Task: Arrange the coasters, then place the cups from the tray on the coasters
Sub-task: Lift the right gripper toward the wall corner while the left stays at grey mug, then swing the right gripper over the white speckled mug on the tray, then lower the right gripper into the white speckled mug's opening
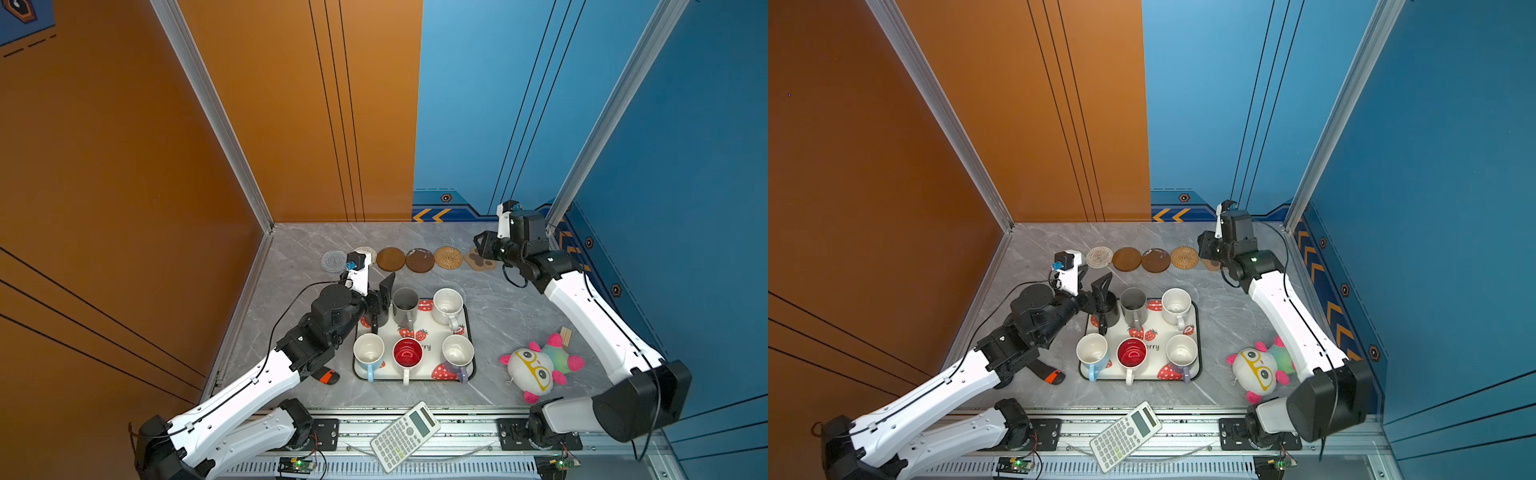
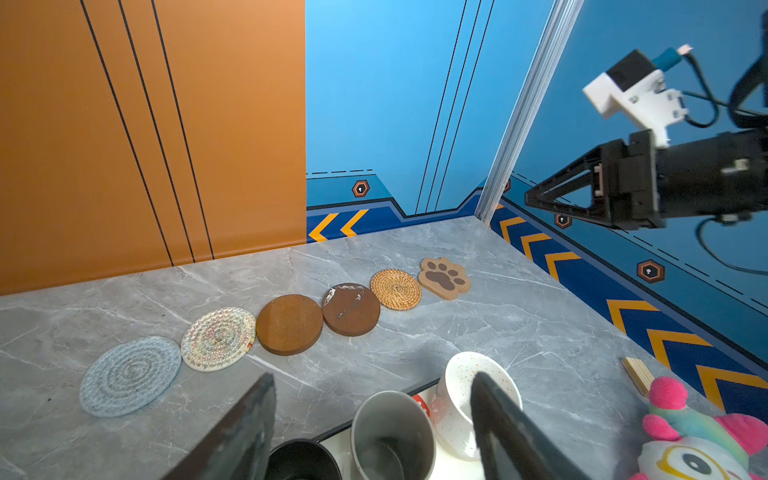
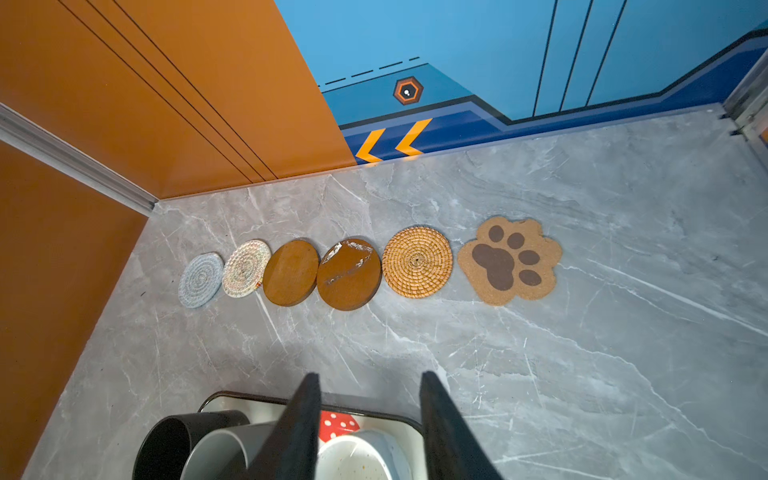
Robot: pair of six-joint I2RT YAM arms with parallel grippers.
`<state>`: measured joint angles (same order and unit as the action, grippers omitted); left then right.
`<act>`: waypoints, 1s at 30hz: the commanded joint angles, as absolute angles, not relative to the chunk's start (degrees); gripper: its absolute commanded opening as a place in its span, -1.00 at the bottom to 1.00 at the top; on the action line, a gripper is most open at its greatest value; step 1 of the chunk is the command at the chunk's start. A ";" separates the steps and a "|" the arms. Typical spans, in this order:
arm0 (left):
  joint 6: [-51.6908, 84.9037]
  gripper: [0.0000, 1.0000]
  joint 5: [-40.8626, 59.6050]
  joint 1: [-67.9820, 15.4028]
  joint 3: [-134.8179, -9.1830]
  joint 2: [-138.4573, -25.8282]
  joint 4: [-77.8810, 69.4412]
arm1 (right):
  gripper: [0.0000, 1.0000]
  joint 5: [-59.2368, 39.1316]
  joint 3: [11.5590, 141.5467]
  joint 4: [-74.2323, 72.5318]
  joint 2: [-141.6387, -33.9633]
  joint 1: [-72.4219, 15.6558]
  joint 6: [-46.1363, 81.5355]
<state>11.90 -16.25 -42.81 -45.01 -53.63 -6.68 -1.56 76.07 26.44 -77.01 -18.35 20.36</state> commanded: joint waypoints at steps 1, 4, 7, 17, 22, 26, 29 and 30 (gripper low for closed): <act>12.71 0.49 -15.40 -42.49 -44.18 -52.62 -7.03 | -0.04 3.12 72.00 28.95 -73.13 -22.25 18.55; 13.00 0.49 -15.25 -42.62 -44.00 -52.73 -7.03 | 0.12 3.75 70.79 31.77 -70.93 -26.15 18.80; 13.01 0.49 -14.95 -42.63 -43.99 -52.66 -7.03 | 0.29 5.74 68.44 34.21 -68.75 -29.63 20.04; 12.92 0.49 -14.79 -42.57 -43.60 -52.70 -6.94 | 0.56 13.20 59.47 39.83 -61.91 -38.93 24.61; 13.05 0.49 -14.59 -42.63 -43.65 -52.73 -6.95 | 0.57 13.11 55.85 41.01 -61.74 -42.25 27.53; 12.87 0.49 -14.49 -42.54 -43.44 -52.64 -7.01 | 0.57 10.54 52.76 40.04 -62.12 -41.97 27.83; 12.90 0.50 -14.49 -42.51 -43.38 -52.60 -7.03 | 0.56 8.29 51.80 39.52 -63.23 -41.67 27.84; 12.84 0.50 -14.48 -42.54 -43.26 -52.62 -7.03 | 0.56 7.70 51.67 39.26 -63.63 -41.51 27.86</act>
<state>12.45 -15.79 -42.81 -44.18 -53.25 -6.66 9.76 52.42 38.57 -62.81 -41.82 26.72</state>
